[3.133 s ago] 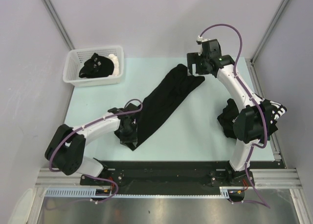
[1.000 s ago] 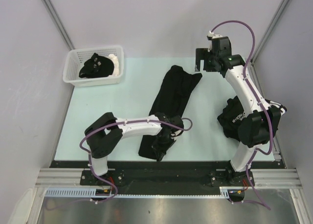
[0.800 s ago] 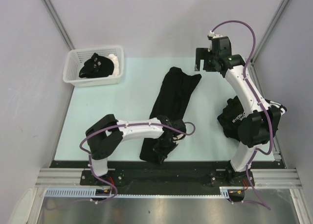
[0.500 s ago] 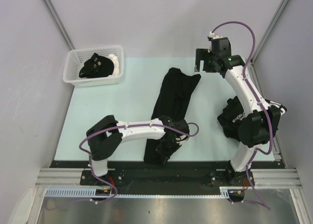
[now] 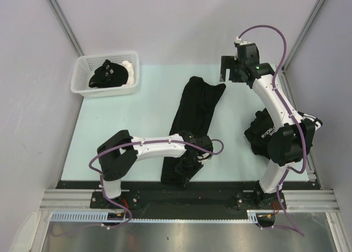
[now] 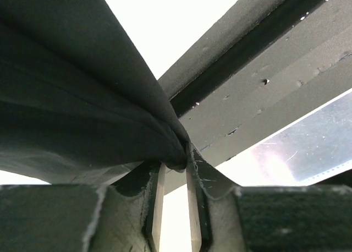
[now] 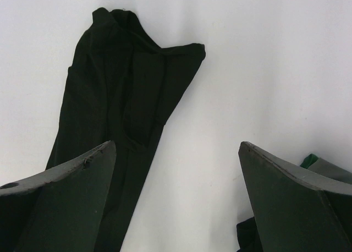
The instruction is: Fold and stack the t-shirts
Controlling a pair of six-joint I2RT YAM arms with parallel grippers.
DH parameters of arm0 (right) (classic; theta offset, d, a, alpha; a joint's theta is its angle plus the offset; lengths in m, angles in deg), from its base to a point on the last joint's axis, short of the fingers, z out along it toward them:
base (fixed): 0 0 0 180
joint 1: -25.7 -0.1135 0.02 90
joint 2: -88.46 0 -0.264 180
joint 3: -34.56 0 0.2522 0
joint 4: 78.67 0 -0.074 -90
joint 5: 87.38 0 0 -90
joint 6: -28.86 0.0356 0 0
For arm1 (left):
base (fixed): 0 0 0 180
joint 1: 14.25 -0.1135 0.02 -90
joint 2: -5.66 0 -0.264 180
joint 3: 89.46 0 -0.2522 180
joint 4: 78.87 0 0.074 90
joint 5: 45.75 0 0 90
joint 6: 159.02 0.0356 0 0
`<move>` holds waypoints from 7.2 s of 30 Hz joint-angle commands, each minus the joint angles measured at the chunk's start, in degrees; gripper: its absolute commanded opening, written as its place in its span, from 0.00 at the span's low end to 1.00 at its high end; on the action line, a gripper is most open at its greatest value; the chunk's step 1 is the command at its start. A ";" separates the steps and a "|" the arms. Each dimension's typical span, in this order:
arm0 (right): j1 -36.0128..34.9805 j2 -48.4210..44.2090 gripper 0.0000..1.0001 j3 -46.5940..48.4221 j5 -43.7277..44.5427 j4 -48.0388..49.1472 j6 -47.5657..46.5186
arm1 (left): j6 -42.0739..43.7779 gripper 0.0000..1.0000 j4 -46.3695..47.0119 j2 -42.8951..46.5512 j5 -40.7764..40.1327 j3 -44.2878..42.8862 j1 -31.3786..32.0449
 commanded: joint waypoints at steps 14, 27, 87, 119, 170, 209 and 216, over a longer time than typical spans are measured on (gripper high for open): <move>0.51 5.95 1.00 2.60 6.23 3.42 2.29 | -0.36 0.35 -6.72 3.71 -1.09 -10.87 0.63; 4.72 14.38 1.00 2.76 -7.37 8.43 5.28 | -4.84 0.42 -8.13 11.33 -14.70 -15.19 -7.71; 6.49 46.64 0.24 26.94 -20.13 15.46 6.34 | -14.69 0.55 -10.24 22.79 -27.99 -13.61 -18.62; 2.70 62.11 0.09 42.85 -34.63 39.28 22.07 | -20.67 0.55 -11.91 24.37 -23.95 -7.81 -18.62; -14.35 -4.32 1.00 -11.55 14.68 1.59 2.11 | -16.80 0.56 24.03 35.97 -4.88 31.04 -18.62; -11.18 -15.67 1.00 -13.49 12.39 -2.81 1.86 | -20.14 0.50 39.59 23.84 0.92 38.60 -16.25; -10.92 -14.97 1.00 -13.75 11.78 -2.55 2.12 | -21.02 0.29 38.19 24.10 0.31 38.51 -14.49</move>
